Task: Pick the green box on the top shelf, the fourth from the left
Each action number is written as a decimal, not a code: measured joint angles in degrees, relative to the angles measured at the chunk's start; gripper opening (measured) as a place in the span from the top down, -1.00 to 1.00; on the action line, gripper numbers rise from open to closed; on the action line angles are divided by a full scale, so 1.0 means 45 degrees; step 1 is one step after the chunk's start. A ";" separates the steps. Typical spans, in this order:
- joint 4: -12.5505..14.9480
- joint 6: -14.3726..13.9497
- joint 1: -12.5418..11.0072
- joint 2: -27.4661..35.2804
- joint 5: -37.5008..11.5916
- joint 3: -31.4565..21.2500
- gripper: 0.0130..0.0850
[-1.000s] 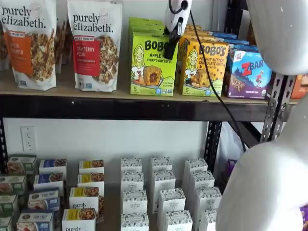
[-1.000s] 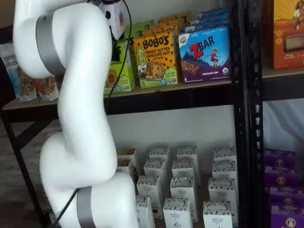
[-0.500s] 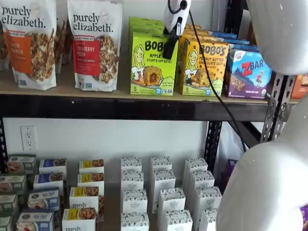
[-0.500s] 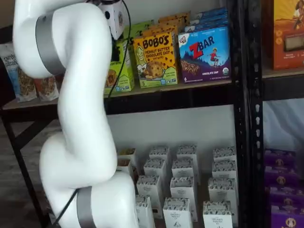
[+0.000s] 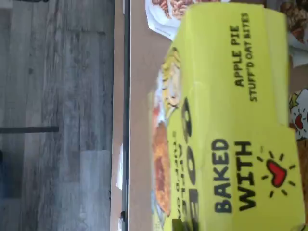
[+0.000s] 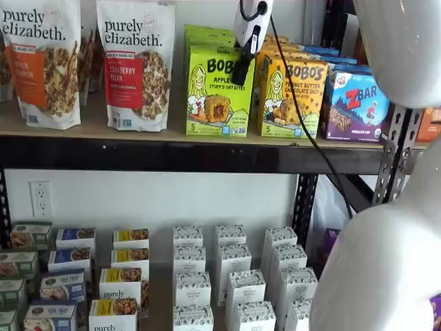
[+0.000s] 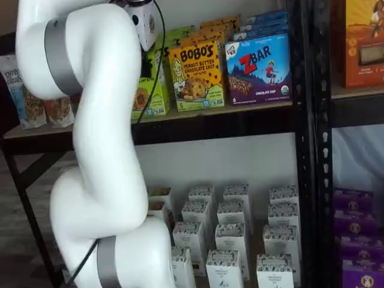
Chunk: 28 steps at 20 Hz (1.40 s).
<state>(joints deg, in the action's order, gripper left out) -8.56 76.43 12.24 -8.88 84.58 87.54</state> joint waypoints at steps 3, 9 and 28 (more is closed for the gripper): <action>0.0007 0.0003 -0.0007 -0.0011 -0.0009 0.0002 0.44; -0.0059 0.0041 -0.0061 -0.0015 0.0064 0.0075 0.67; -0.0330 -0.0091 -0.0034 -0.0396 0.1165 0.0273 0.67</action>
<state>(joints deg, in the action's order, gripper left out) -10.05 76.02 12.08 -10.66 89.82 88.77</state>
